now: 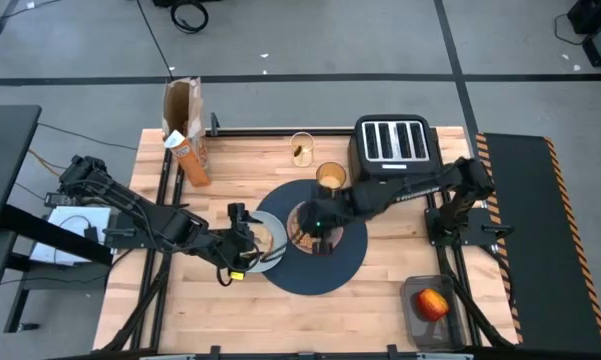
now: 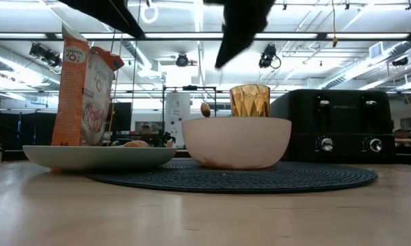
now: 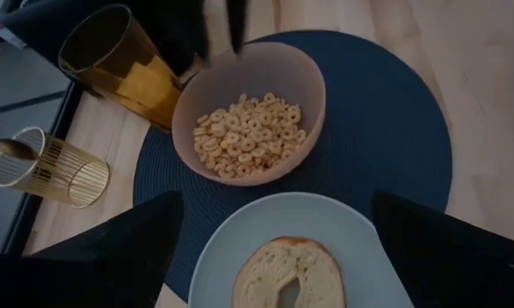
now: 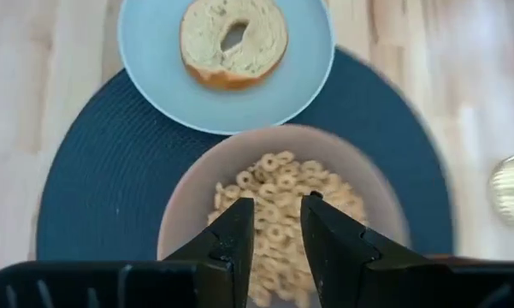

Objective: Arrange a breakfast setting
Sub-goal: Put the gold spoon on the right of the orange bowl

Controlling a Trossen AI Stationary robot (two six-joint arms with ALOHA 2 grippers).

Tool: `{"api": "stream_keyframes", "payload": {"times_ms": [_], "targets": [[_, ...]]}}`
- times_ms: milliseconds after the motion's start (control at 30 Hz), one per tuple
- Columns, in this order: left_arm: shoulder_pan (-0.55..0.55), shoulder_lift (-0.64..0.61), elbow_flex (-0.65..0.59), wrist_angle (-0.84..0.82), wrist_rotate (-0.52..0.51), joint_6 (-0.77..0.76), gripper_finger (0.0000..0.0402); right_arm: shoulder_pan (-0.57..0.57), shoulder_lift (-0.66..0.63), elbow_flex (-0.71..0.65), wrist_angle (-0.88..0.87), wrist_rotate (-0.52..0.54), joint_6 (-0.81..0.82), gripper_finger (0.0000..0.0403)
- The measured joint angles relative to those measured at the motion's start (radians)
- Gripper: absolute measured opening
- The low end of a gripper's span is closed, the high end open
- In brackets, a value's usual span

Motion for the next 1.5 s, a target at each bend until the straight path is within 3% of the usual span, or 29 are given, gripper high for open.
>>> {"api": "stream_keyframes", "payload": {"times_ms": [167,333,567,800,1167,1500], "targets": [[0.0,-0.008,0.0,0.003,0.013,0.019,0.0382,0.012,0.001,-0.173,0.222,0.022,0.098,0.0091],[0.0,-0.007,0.0,0.0,0.025,-0.01,0.0382,0.011,0.018,-0.236,0.361,-0.009,0.11,0.0066],[-0.001,-0.007,0.0,0.004,0.029,-0.036,0.0382,0.011,0.17,-0.152,0.265,-0.083,0.056,0.0007],[-0.001,-0.007,0.0,0.0,0.029,-0.059,0.0382,0.011,0.18,-0.118,0.244,-0.07,-0.008,0.0008],[0.002,-0.007,0.0,0.007,0.029,-0.048,0.0382,0.018,0.196,-0.118,0.327,-0.19,-0.046,0.0007],[0.002,-0.007,0.0,0.006,0.029,-0.056,0.0382,0.02,0.196,-0.118,0.319,-0.195,-0.06,0.0007]]}}
